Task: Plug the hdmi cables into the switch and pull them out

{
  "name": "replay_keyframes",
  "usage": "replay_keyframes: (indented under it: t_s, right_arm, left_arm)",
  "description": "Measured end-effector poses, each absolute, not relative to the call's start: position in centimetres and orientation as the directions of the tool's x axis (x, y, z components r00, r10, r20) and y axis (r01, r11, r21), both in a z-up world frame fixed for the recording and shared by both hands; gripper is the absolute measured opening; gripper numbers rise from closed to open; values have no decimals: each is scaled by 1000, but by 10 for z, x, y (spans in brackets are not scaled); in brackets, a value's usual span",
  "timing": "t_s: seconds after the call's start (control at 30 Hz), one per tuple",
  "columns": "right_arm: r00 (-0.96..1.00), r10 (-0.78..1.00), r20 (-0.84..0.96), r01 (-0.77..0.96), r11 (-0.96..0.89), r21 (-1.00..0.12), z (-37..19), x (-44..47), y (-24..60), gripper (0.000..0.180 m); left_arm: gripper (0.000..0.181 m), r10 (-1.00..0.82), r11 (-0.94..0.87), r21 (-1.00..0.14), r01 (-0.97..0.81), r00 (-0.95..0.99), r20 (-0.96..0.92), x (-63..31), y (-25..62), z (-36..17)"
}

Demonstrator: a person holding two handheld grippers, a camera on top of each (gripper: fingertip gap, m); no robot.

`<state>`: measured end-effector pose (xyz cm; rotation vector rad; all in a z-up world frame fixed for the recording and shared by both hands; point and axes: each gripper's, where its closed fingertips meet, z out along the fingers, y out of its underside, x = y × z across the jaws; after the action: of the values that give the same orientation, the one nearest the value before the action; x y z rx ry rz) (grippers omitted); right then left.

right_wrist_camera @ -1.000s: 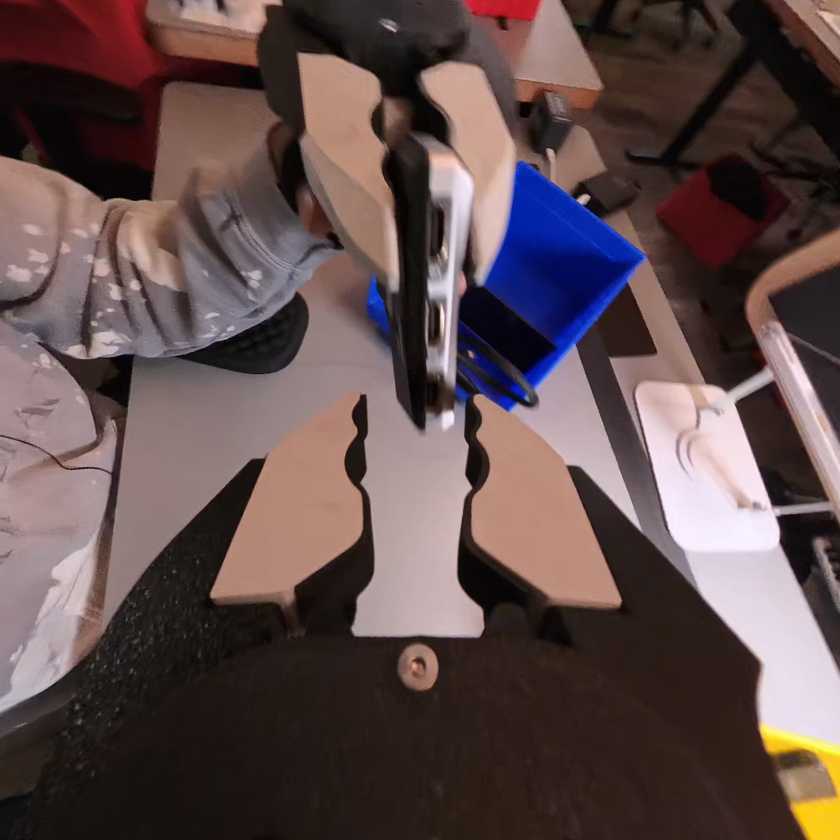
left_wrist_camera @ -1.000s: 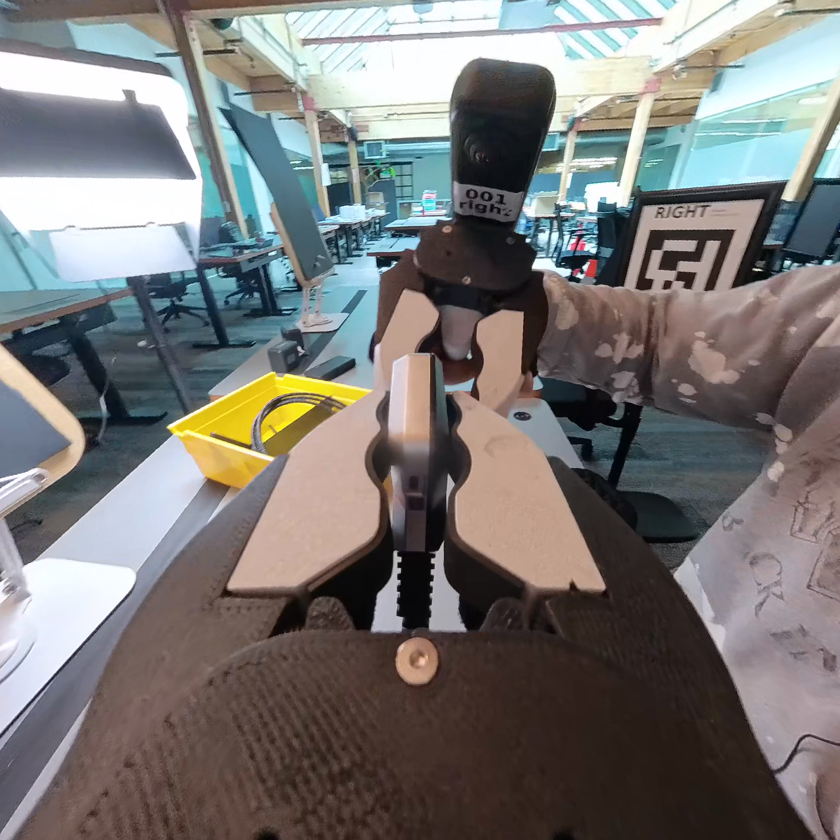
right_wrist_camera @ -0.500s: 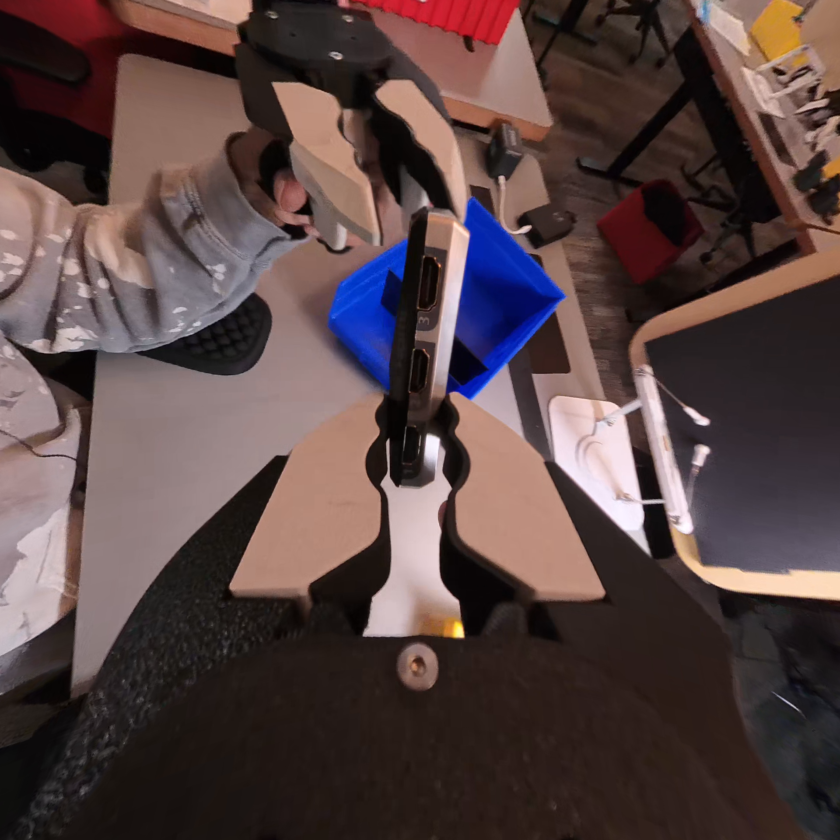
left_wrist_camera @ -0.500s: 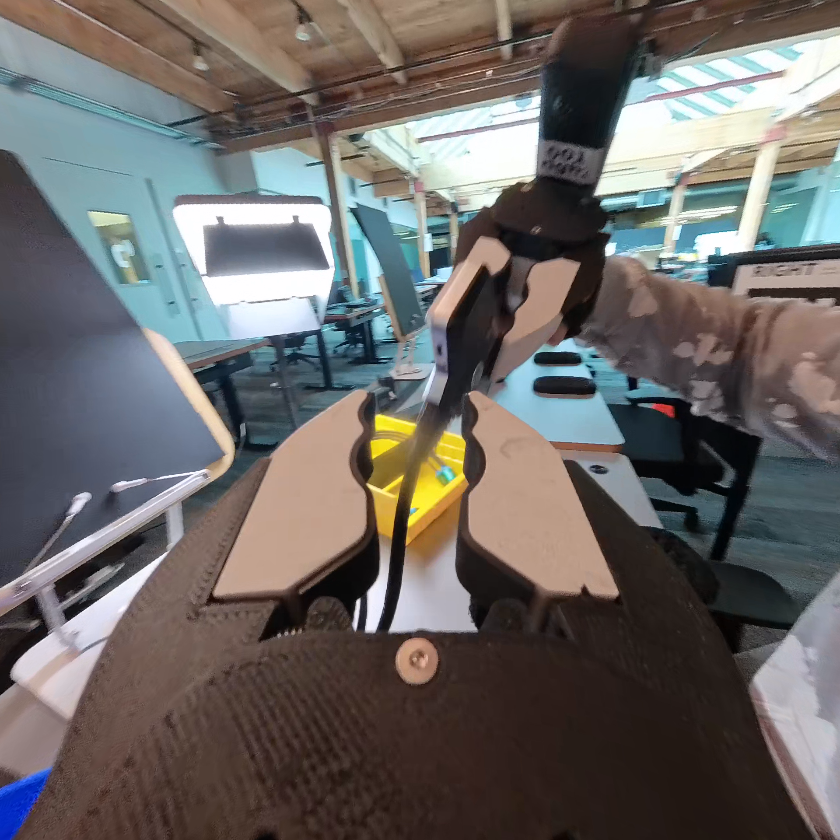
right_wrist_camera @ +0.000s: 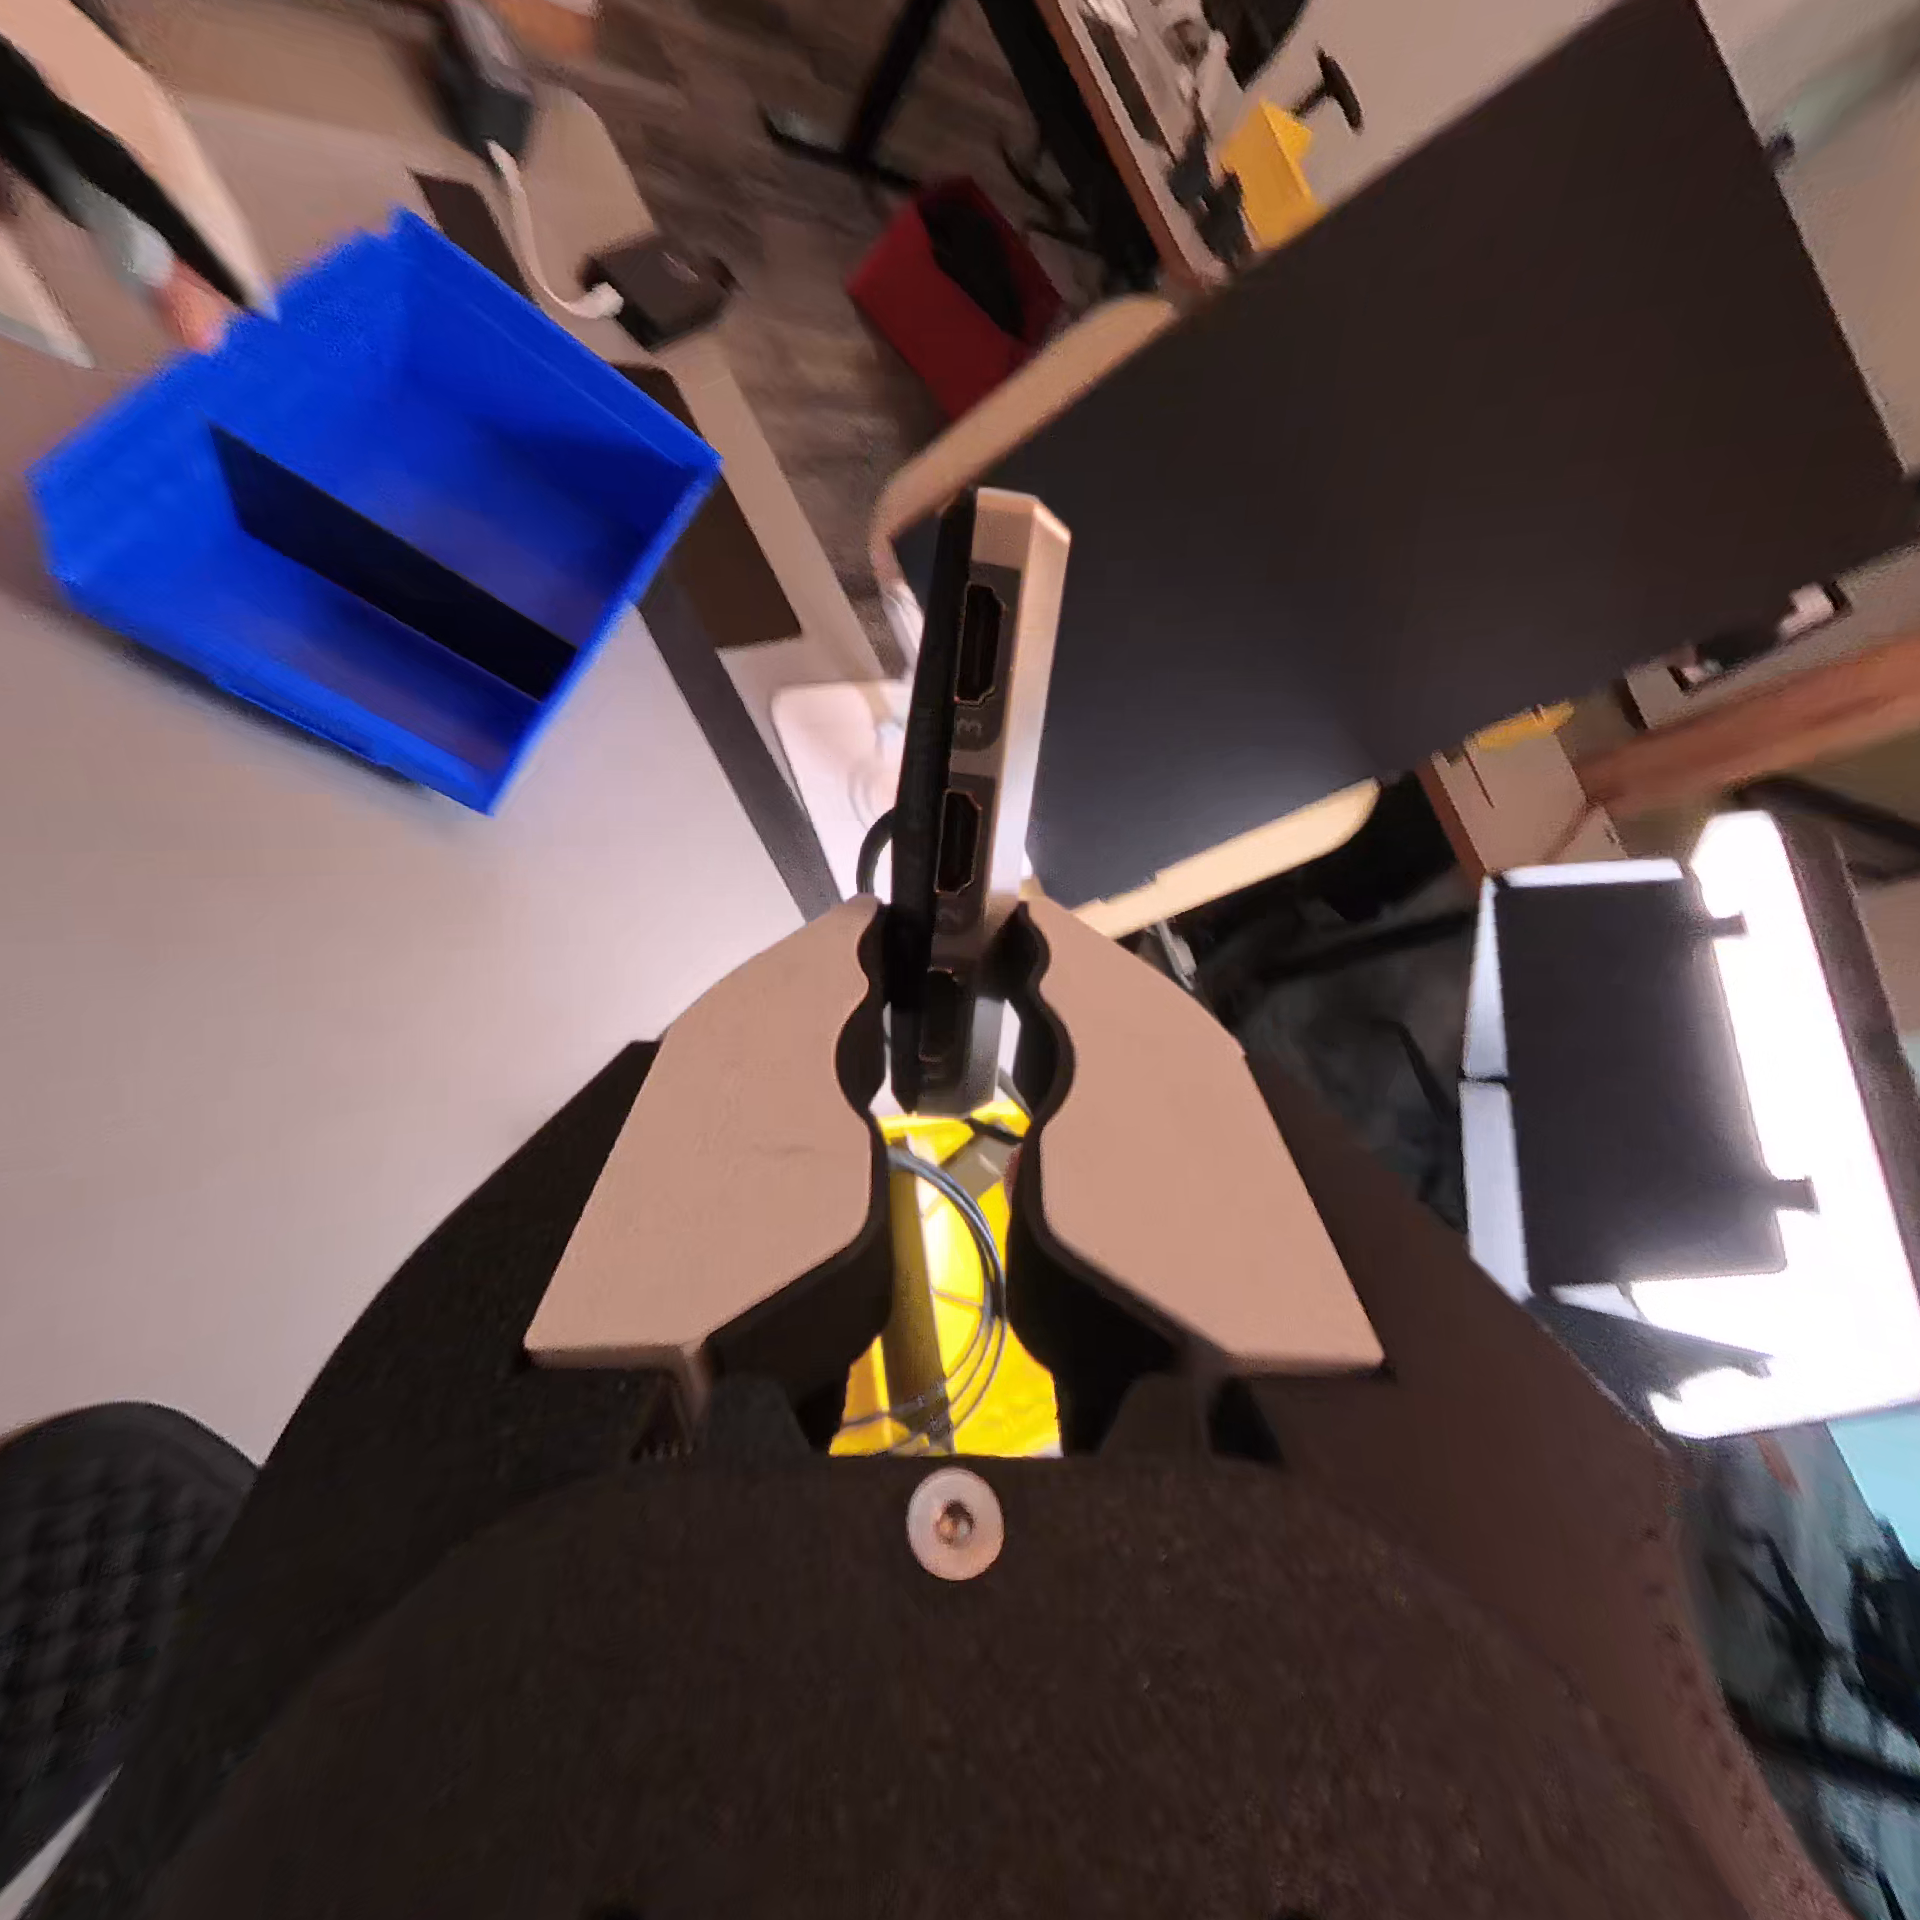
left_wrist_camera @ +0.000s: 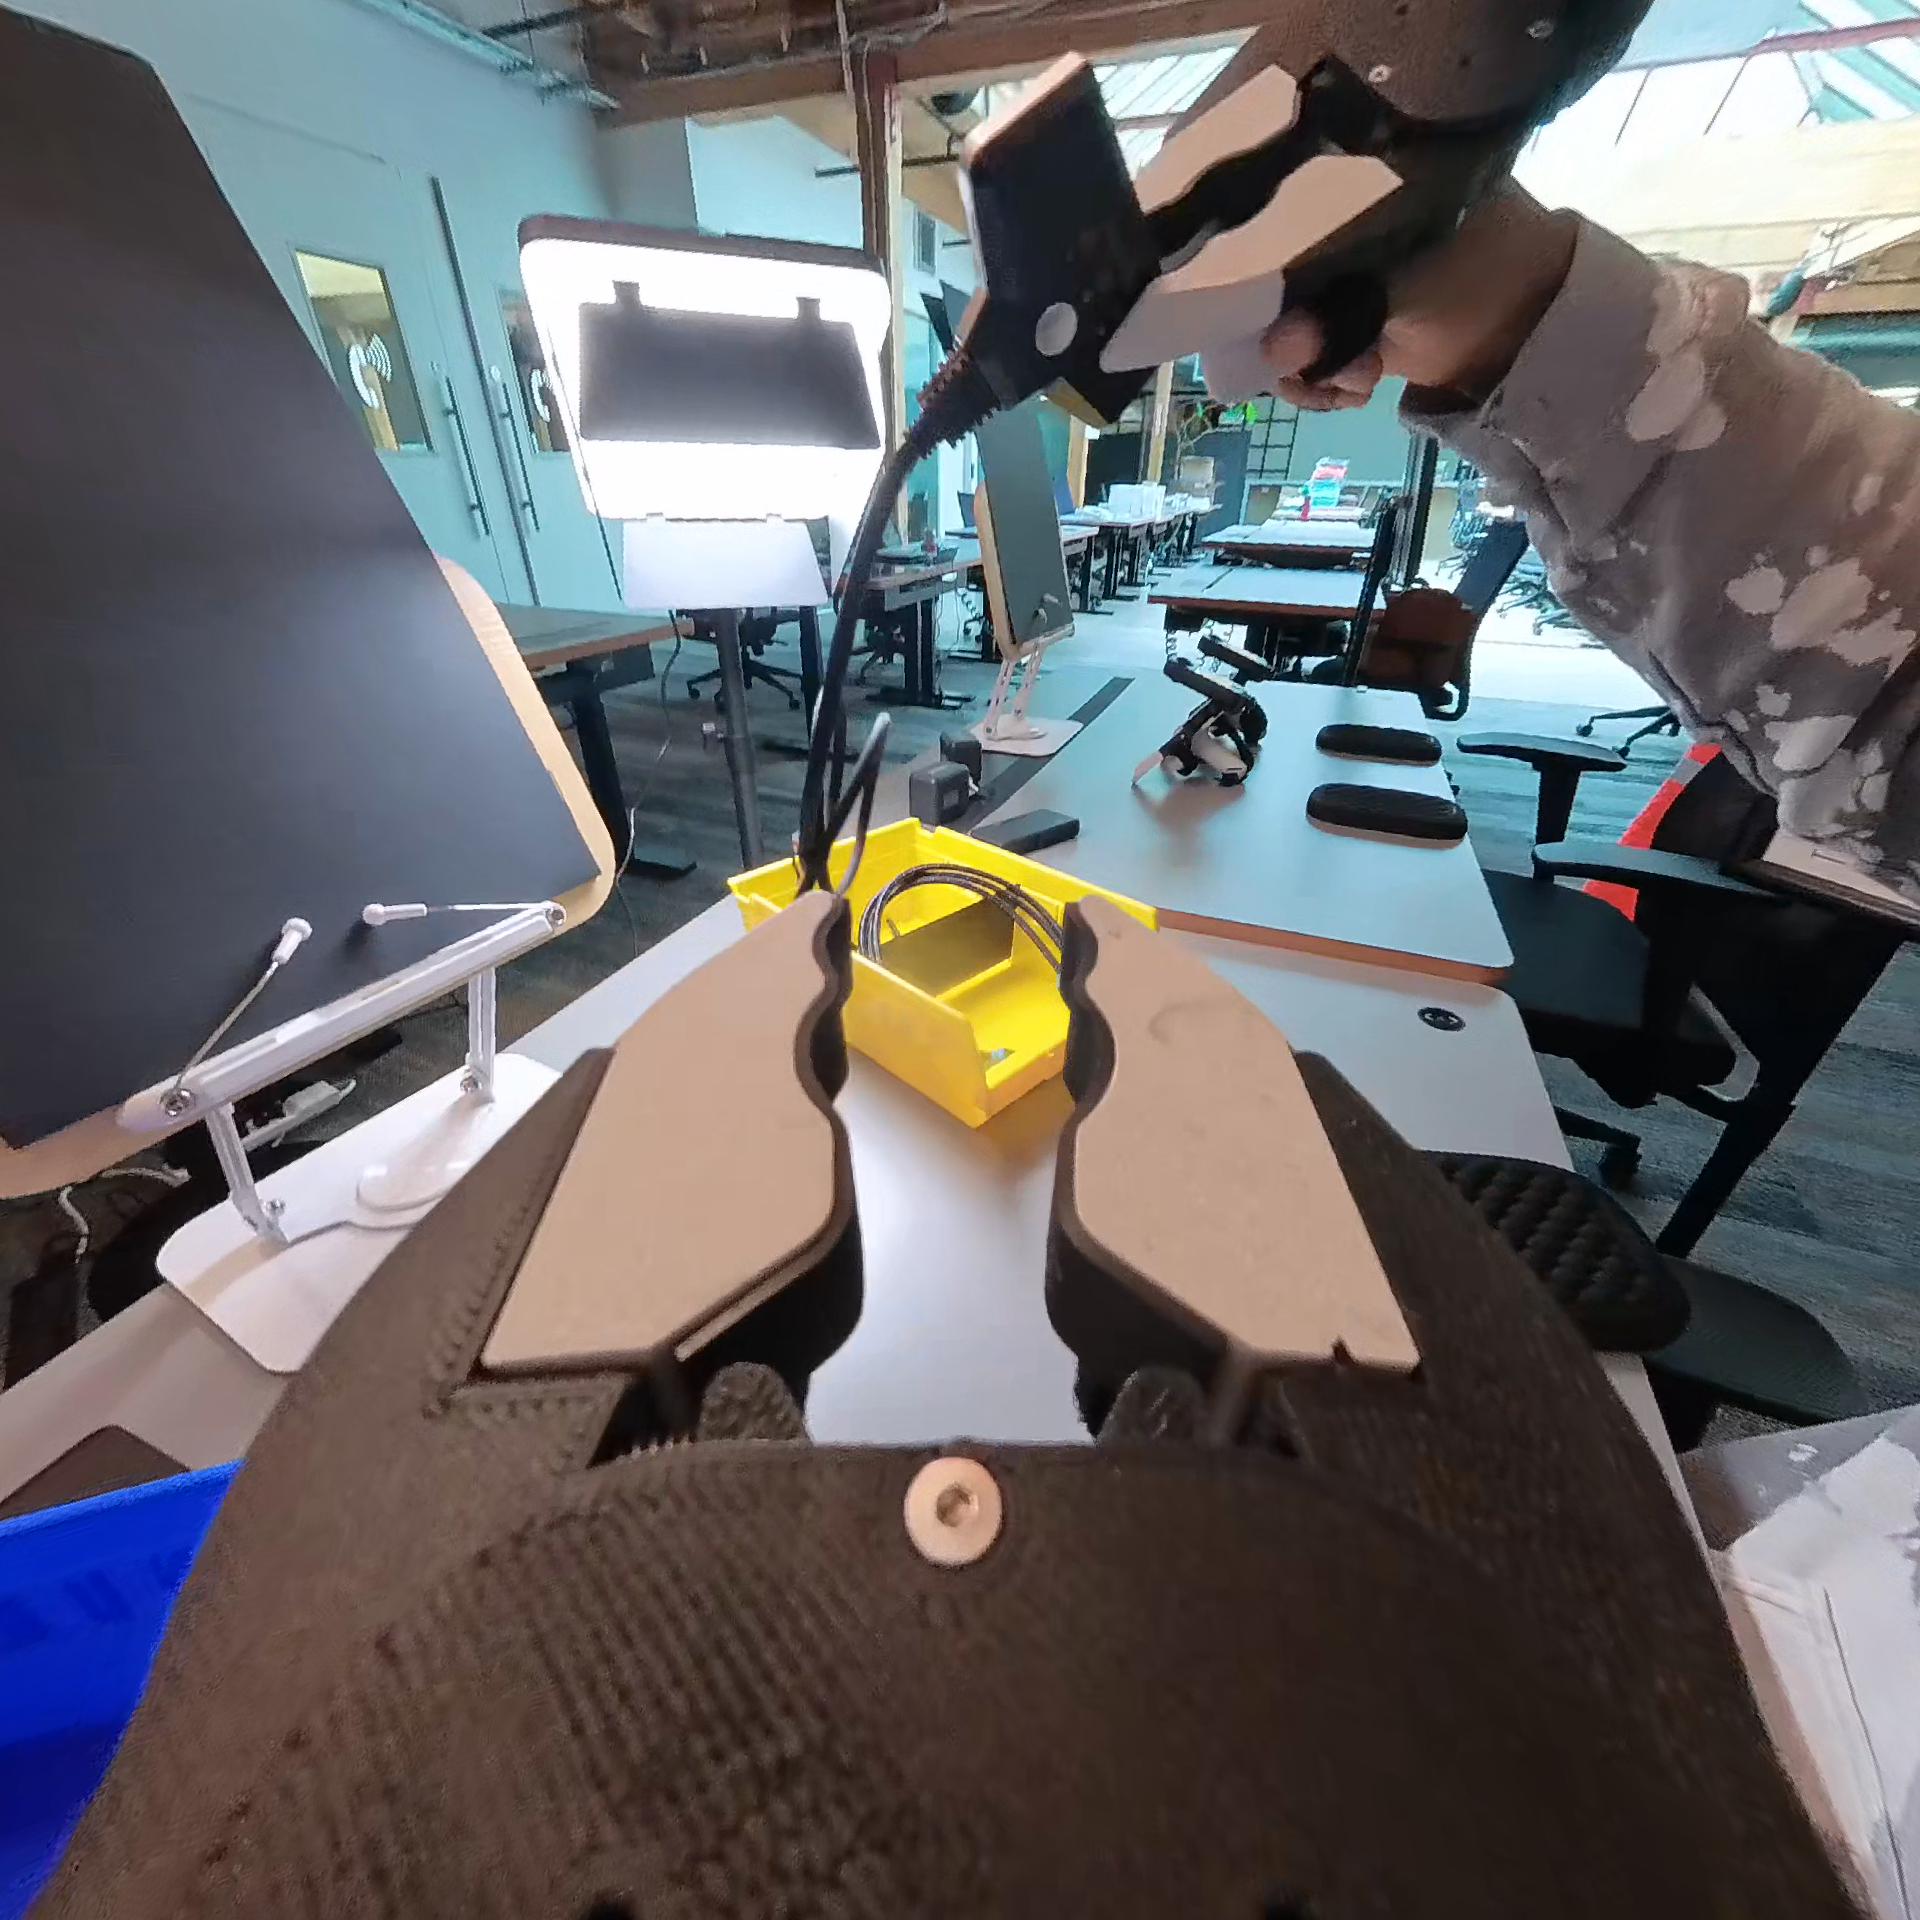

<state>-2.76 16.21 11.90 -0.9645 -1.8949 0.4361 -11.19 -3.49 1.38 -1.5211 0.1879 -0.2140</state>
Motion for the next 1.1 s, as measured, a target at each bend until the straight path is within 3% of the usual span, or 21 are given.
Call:
replay_keyframes:
  t_s: [0.2, 0.43, 0.7, 0.9, 1.03, 1.1]
  right_arm:
    - [-108, 800, 590, 578, 533, -618, 95, -26, 246, 21]
    - [-49, 867, 495, 694, 386, -608, 1, -31, 329, 21]
    - [70, 966, 248, 658, 142, -740, -67, -44, 408, 21]
    - [119, 962, 247, 798, 56, -601, -143, -37, 459, 21]
    - [86, 944, 317, 897, 65, -437, -194, -21, 479, 22]
    - [103, 950, 295, 896, 40, -443, -203, -17, 482, 21]
  left_arm:
    - [39, -244, 5, -1000, 22, 970, 20, -114, -28, 6]
    - [38, -239, -38, -999, 26, 970, 34, -117, -18, -6]
    - [38, -204, -125, -992, 31, 977, 56, -128, -1, -31]
    - [38, -172, -168, -985, 27, 983, 56, -136, 7, -43]
    - [37, -160, -198, -980, 32, 985, 64, -141, 13, -53]
    - [37, -157, -215, -976, 37, 985, 72, -144, 16, -59]
